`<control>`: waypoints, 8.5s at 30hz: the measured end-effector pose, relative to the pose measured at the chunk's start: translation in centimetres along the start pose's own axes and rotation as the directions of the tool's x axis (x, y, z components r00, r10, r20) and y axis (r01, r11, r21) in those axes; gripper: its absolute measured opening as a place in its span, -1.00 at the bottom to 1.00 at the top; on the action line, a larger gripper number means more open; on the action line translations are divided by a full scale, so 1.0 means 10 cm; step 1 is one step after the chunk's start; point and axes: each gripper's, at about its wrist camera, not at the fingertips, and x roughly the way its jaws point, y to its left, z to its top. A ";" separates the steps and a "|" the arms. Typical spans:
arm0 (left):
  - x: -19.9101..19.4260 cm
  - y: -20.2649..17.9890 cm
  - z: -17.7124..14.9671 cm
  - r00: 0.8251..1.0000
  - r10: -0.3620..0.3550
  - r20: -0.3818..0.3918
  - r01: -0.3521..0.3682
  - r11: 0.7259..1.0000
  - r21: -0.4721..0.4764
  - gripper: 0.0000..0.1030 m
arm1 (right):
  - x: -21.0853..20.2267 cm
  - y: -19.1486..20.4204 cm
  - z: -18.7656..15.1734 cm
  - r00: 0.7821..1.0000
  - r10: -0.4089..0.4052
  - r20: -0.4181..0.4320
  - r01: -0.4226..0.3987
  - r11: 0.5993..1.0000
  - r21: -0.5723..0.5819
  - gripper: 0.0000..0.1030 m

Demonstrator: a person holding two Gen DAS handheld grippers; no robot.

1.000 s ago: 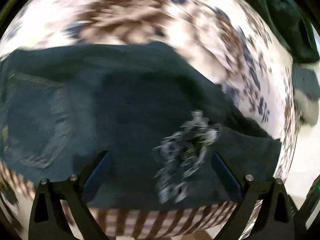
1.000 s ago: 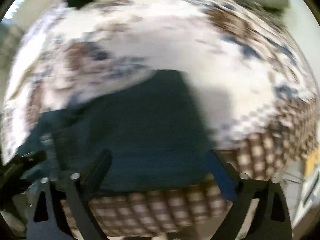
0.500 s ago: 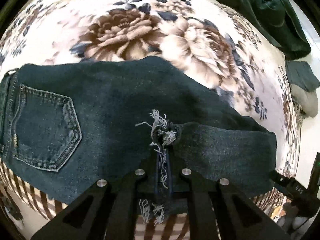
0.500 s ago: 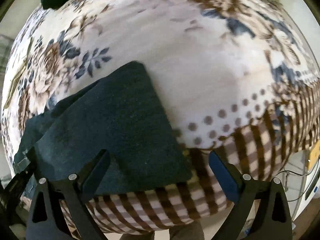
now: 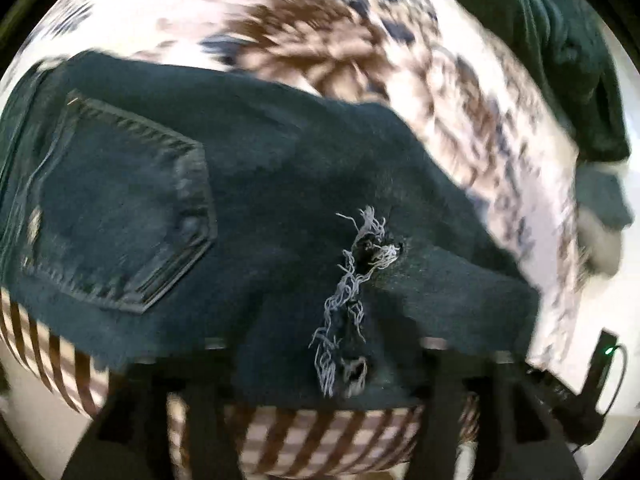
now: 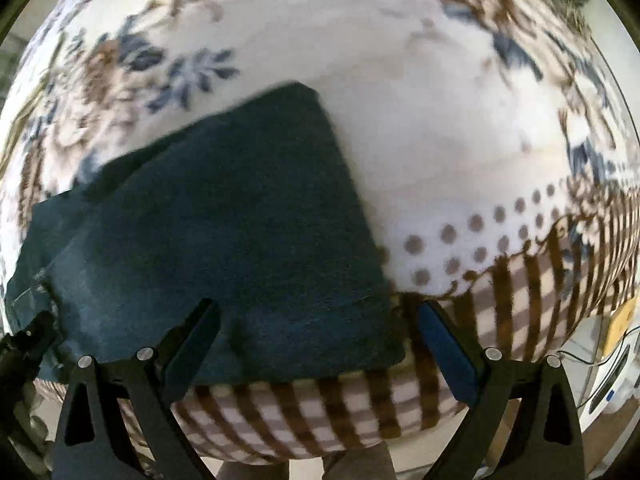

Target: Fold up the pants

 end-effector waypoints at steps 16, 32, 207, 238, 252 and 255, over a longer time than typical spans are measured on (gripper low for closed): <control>-0.66 1.97 -0.60 0.928 -0.117 0.353 0.302 0.792 -0.531 0.64 | 0.25 1.57 -0.38 0.999 0.033 0.006 -0.032 0.988 -0.150 0.95; -0.33 2.43 -0.19 0.867 -0.096 0.489 0.431 0.639 -0.638 0.39 | 0.47 2.17 -0.53 1.000 0.003 0.001 -0.003 0.983 -0.184 0.95; 0.72 -1.27 -0.21 0.962 -0.261 -0.078 0.270 0.948 0.168 -0.53 | -0.07 -0.59 -0.09 0.722 0.630 0.285 -0.692 0.657 0.300 -0.19; -0.10 0.69 5.20 0.940 -0.312 0.137 0.281 0.937 0.209 -0.53 | 0.17 5.32 3.03 0.513 0.785 0.347 -0.855 0.502 0.128 -0.20; 0.07 1.05 5.38 0.975 -0.216 0.053 0.203 0.963 0.178 0.23 | 0.13 5.85 3.40 0.724 0.641 0.255 -0.686 0.711 0.157 0.62; -0.11 0.98 5.16 0.991 -0.095 0.099 0.069 0.970 0.233 0.66 | 0.09 5.79 3.34 0.782 0.565 0.264 -0.612 0.776 0.151 0.69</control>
